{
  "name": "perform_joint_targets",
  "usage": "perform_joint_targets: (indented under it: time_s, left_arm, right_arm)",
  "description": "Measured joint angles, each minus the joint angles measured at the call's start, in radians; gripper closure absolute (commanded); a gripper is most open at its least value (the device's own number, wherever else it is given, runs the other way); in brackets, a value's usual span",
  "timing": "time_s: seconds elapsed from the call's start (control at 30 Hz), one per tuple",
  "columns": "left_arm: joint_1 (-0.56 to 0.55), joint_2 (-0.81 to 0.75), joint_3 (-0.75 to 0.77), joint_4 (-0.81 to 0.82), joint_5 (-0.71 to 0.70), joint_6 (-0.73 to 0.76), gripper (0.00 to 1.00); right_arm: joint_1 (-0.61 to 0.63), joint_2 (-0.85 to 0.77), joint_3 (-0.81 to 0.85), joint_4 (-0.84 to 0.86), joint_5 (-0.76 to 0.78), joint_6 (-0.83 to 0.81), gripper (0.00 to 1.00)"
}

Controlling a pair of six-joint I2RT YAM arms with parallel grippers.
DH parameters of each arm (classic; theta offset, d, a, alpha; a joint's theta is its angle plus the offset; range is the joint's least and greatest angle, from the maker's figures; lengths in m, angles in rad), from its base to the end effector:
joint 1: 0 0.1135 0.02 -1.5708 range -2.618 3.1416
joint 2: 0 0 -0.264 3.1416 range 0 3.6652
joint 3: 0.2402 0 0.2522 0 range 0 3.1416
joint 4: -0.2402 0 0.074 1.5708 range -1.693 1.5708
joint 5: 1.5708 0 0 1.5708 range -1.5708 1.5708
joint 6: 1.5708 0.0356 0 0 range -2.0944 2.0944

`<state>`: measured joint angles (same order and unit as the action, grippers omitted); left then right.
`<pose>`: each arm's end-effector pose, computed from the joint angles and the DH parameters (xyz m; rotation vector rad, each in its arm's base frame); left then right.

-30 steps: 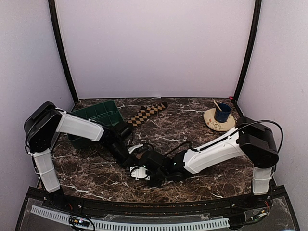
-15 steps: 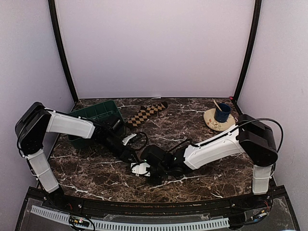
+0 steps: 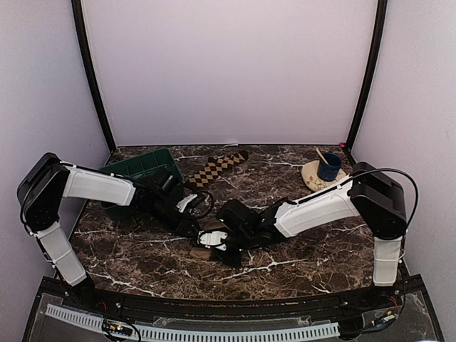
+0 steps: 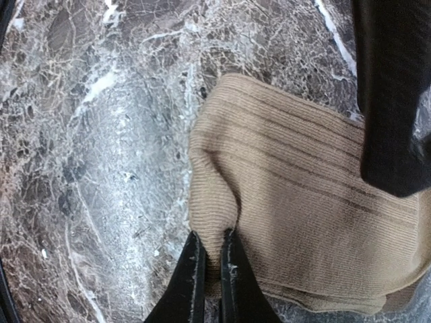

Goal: Roll the socks
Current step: Roll the sock at the center of the board.

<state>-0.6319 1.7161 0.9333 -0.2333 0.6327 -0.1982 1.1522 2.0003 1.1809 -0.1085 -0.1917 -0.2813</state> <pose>0.2525 -0.2109 0.1572 0.8190 2.5586 -1.1083 0.1590 0.3740 0.1283 -1.7541 1.8877 0.5863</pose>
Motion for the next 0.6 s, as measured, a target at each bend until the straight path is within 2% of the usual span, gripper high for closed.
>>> perform_joint_targets:
  time_s: [0.6]
  left_arm:
    - [0.002,-0.141,-0.085,0.061,-0.047,-0.027,0.65]
  right_arm:
    - [-0.124,0.046,0.014,-0.030,-0.379,0.122,1.00]
